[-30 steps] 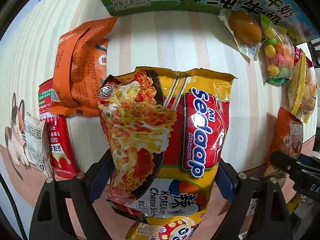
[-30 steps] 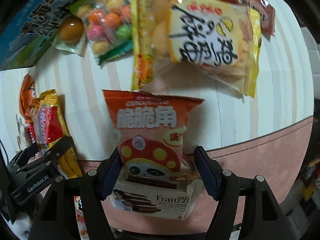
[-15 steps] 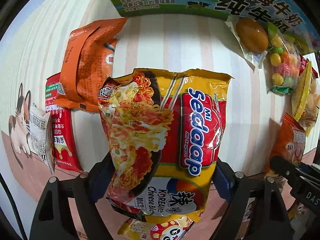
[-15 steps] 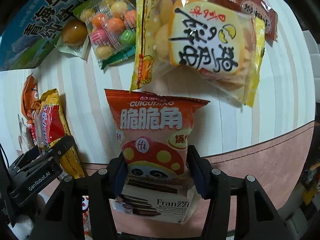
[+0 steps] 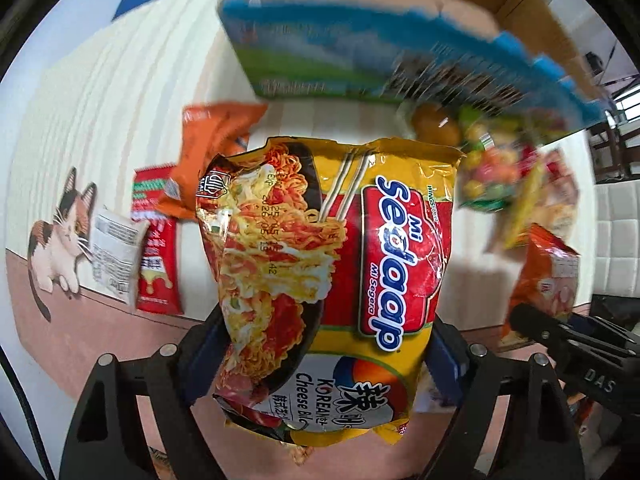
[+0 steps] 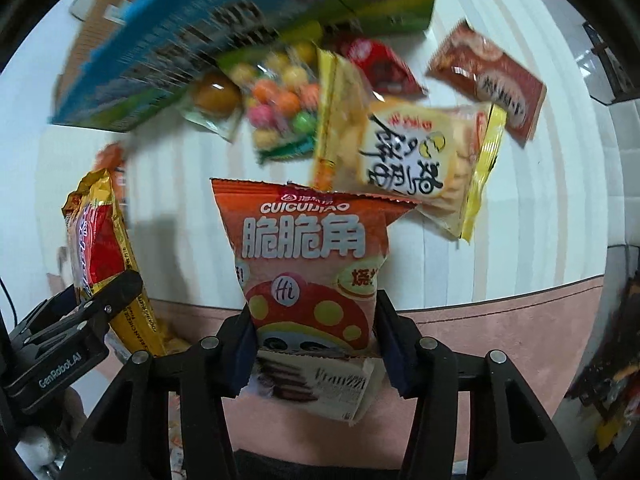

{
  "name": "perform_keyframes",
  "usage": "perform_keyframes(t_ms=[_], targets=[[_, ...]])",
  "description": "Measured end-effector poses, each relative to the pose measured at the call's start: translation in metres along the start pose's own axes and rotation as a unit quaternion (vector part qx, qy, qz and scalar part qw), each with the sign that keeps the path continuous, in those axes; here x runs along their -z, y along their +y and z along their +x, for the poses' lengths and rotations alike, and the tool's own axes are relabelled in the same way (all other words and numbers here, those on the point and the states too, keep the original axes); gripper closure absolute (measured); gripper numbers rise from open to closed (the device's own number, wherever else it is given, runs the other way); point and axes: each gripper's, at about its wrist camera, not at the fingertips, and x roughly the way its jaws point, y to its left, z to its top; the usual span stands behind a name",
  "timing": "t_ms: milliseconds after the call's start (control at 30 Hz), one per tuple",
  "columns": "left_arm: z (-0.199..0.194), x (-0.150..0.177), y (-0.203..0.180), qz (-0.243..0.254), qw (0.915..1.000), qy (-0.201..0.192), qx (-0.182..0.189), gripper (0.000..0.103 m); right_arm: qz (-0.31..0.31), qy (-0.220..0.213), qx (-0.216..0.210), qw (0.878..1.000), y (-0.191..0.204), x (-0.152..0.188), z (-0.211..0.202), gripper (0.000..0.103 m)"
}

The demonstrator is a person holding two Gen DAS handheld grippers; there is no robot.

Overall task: Organize snacks
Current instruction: 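Lift both held packs and carry them over the cardboard box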

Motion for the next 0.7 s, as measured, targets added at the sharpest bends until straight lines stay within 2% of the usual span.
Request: perform_keyframes(t_ms=[133,200,333,400,500,700], targets=[[-0.050,0.001,-0.002,0.002,0.9989,-0.041,0.025,0.018,-0.012,-0.023,-0.028,0.999,0.000,0.004,-0.041,0.048],[-0.077,-0.003,-0.005,0.003,0.9970,-0.067,0.039,0.018,-0.018,-0.040,-0.043,0.998,0.000,-0.004,-0.068,0.048],[-0.126,-0.036,-0.018,0.014,0.9925,-0.106,0.058,0.018,-0.026,-0.079,-0.068,0.994,0.013,-0.024,-0.116,0.048],[-0.137,-0.065,-0.028,0.021,0.9910,-0.117,0.062,0.018,-0.032,-0.097,-0.080,0.992,0.023,-0.040,-0.139,0.048],[-0.142,-0.105,-0.035,0.025,0.9903,-0.125,0.055,0.017,-0.041,-0.122,-0.080,0.988,0.029,-0.062,-0.165,0.048],[-0.118,-0.189,-0.033,0.010,0.9935,-0.098,0.056,0.017,-0.049,-0.145,-0.051,0.987,0.046,-0.138,-0.161,0.048]])
